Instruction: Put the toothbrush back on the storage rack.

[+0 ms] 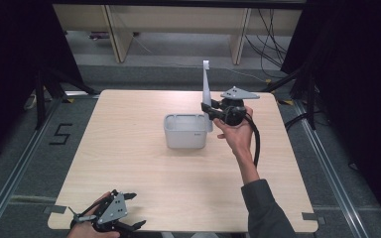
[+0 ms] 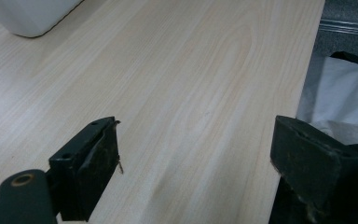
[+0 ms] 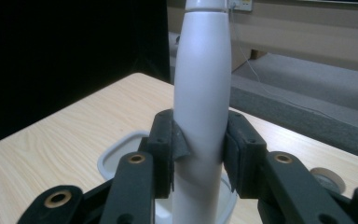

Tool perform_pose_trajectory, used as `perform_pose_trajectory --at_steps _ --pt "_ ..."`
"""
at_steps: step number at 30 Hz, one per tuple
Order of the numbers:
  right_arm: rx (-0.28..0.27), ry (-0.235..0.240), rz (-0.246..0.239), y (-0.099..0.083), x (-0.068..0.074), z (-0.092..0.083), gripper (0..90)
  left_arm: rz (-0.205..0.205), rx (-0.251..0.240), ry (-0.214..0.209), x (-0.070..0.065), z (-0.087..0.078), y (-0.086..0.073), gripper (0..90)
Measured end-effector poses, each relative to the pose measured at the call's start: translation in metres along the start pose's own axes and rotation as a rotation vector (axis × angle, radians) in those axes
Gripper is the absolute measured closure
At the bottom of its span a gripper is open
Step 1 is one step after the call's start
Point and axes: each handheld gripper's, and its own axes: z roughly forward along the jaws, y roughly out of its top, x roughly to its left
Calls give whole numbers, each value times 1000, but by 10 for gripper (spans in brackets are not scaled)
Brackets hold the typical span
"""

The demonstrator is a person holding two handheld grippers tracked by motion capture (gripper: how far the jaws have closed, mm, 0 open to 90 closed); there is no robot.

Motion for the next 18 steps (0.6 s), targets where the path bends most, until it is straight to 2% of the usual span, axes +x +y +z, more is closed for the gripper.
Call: perform_pose_trajectory --at_steps 2,3,4,6,9,10,12,13,14,17,18 --pt "-5 -6 1 4 0 6 664 12 9 2 1 -1 0 147" --pt "-10 -8 8 5 0 9 664 11 1 4 1 0 0 147" --pt "-9 -7 14 5 0 11 664 -9 -20 10 -1 1 0 147" --pt "-14 -21 12 7 -1 17 664 -8 -21 3 -1 1 0 147" --pt "8 -29 31 7 -2 25 664 16 11 5 2 -1 1 147" --pt "2 -30 19 7 -4 28 664 -10 -14 0 -1 0 0 147" --pt "9 -36 41 7 -4 32 664 -6 -9 0 0 0 0 147" --pt "10 -35 35 7 -5 34 664 9 4 1 1 -1 0 147" --pt "8 -39 27 6 -6 36 664 8 4 1 1 -1 1 147" --pt "6 -49 49 5 -6 40 664 -5 -14 -4 -1 0 0 147" --pt "-3 -45 33 5 -8 42 664 -7 -14 -3 -1 0 0 147"
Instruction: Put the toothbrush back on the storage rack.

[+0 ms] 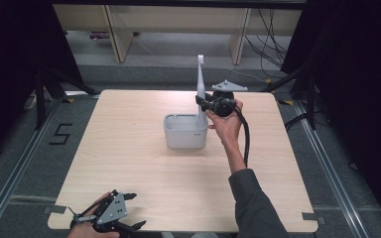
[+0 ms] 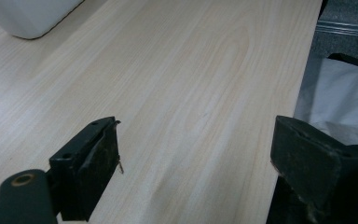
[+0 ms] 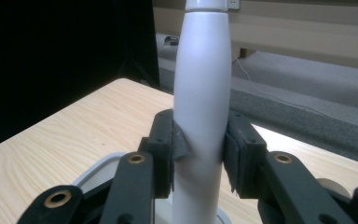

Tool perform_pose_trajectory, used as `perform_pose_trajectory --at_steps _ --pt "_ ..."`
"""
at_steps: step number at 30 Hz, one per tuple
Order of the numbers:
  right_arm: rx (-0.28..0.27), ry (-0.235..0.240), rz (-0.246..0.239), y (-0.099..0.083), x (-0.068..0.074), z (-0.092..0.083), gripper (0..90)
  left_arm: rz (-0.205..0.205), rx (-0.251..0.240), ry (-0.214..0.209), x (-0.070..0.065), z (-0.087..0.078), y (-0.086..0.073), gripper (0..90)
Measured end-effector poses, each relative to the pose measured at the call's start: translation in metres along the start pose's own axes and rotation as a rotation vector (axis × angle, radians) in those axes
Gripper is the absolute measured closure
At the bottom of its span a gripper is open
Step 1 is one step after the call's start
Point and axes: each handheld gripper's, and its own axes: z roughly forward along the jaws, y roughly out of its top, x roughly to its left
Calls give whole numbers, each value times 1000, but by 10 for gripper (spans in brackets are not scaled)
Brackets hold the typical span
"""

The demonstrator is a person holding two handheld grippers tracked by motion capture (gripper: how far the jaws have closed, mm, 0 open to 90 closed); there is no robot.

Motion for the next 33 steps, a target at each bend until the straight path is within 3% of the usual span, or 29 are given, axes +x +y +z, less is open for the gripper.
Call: perform_pose_trajectory --at_steps 4,12,15,19,20,22,24,25,26,28,33 --pt "4 -15 18 -1 0 4 664 17 11 -2 1 -1 0 147" --pt "10 -29 17 -7 -4 10 663 1 3 2 0 0 0 147" --pt "0 -28 37 -10 -3 12 663 17 11 -4 1 -1 0 147" --pt "12 -26 48 -13 -3 14 663 3 4 1 0 0 1 147" --pt "7 -22 38 -14 -4 15 663 18 11 -4 1 -1 0 147" --pt "14 -24 49 -16 -4 15 663 0 -5 -1 0 1 0 147" --pt "7 -31 26 -18 -6 16 663 3 1 -4 0 0 0 147" --pt "11 -35 45 -19 -5 16 663 6 12 -4 0 -1 0 147" --pt "13 -43 25 -19 -6 17 663 19 13 -6 1 -1 0 147" --pt "23 -41 35 -20 -5 17 663 1 0 -4 0 0 0 147" --pt "26 -43 28 -23 -5 19 662 19 14 -7 1 -1 0 148"
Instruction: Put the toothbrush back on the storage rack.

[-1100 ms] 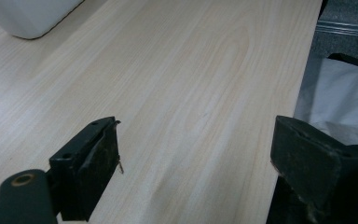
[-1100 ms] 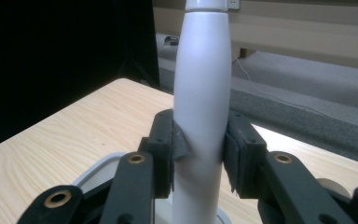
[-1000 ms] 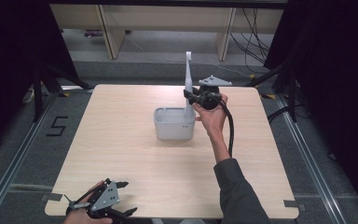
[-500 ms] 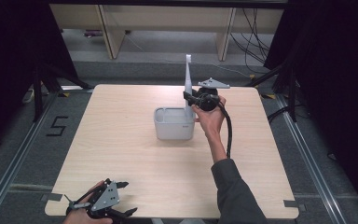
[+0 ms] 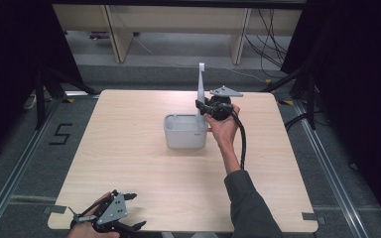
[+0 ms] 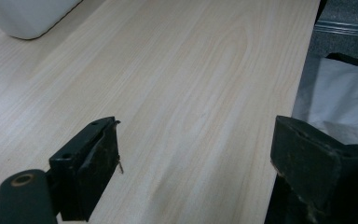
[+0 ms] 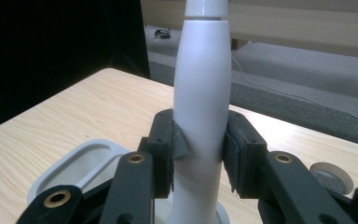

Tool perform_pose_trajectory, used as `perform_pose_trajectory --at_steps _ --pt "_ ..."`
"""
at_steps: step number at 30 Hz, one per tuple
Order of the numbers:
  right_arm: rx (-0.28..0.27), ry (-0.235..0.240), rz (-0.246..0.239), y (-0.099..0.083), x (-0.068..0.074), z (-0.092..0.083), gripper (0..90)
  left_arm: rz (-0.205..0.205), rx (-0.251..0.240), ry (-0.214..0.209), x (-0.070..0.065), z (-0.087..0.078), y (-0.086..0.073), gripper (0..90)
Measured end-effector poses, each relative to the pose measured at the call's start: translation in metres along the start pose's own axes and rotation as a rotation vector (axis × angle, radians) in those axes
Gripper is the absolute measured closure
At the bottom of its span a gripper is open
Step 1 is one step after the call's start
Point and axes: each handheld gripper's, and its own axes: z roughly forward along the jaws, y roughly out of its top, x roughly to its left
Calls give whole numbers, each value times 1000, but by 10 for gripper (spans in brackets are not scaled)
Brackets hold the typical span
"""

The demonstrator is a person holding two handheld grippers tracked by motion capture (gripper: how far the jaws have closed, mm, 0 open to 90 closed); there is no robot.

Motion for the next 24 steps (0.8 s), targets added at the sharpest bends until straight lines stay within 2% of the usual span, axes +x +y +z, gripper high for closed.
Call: perform_pose_trajectory --at_steps 1,2,3,5,7,9,10,12,13,15,18,19,20,21,22,23,24 --pt "1 -6 -4 -2 -1 1 662 -13 -11 1 -1 1 0 147" --pt "2 -8 7 -3 -1 1 662 -8 -2 1 0 0 0 147" --pt "3 -9 -6 -4 -2 1 662 0 0 0 0 0 0 147" --pt "14 -13 7 -6 -2 2 662 9 5 35 0 1 0 147" --pt "18 -9 13 -9 -3 2 662 -1 0 1 0 0 0 147" --pt "11 -10 -2 -10 -3 3 662 10 -1 14 0 0 0 147" --pt "29 -10 8 -12 -2 3 662 -1 -2 3 0 1 0 147" --pt "30 -12 -6 -14 -3 4 663 0 1 3 0 0 0 147" --pt "31 -12 -5 -14 -2 4 662 9 0 18 0 1 0 147" --pt "38 -26 -29 -15 -2 4 662 -6 -8 1 -1 1 0 147" --pt "50 -17 -15 -16 -1 4 662 0 1 3 0 0 0 147" --pt "46 -18 -18 -17 -1 5 662 10 2 26 0 0 0 147" --pt "46 -18 -18 -17 -1 5 662 10 2 26 0 0 0 147" --pt "52 -21 -46 -18 -1 6 663 11 0 19 0 1 0 147" --pt "47 -26 -46 -18 0 6 663 10 26 -11 2 -1 1 147" --pt "48 -26 -43 -19 0 6 663 0 0 12 0 0 0 147" --pt "60 -32 -31 -19 1 5 663 2 -3 8 0 0 0 147"
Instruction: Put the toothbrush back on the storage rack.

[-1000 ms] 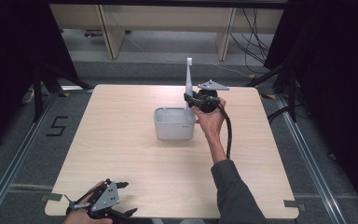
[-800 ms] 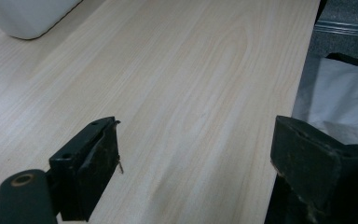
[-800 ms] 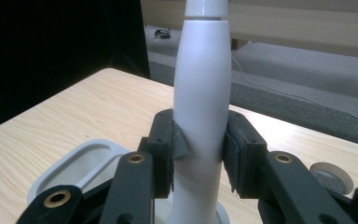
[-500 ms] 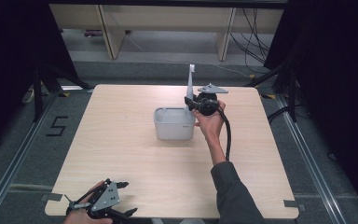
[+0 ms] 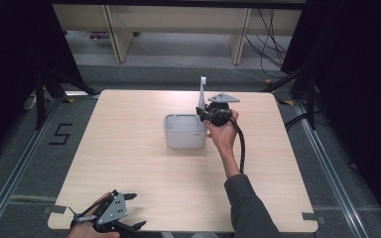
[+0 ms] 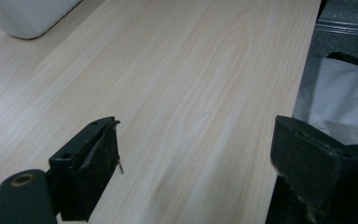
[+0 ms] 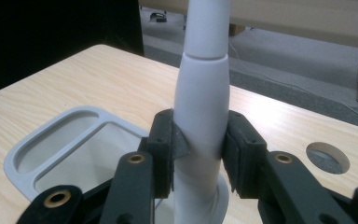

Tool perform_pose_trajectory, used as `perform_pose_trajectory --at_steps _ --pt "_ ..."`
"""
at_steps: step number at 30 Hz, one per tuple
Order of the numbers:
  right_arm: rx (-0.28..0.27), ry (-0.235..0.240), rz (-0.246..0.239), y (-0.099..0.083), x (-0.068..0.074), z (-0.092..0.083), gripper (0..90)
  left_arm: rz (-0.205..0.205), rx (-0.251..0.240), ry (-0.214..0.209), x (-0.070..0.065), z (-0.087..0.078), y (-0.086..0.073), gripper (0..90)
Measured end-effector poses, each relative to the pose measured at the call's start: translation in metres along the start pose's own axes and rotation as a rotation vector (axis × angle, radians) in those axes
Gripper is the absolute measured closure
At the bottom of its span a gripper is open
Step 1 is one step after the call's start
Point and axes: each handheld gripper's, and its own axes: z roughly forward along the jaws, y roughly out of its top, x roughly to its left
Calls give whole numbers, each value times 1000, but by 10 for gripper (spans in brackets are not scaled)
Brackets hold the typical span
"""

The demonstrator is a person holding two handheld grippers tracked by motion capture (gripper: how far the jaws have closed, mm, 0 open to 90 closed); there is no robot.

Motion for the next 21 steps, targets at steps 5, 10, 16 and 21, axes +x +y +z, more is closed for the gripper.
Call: perform_pose_trajectory --at_steps 5,10,16,21 --pt "-3 -9 -28 -2 -1 1 664 11 -2 26 0 0 0 147" --pt "14 3 -10 -4 1 2 666 -7 0 -9 -1 0 0 147" --pt "25 -12 -31 -7 2 3 672 -9 1 -11 -1 0 0 147" --pt "24 -17 -9 -6 3 1 554 -9 5 -10 -2 1 0 147"
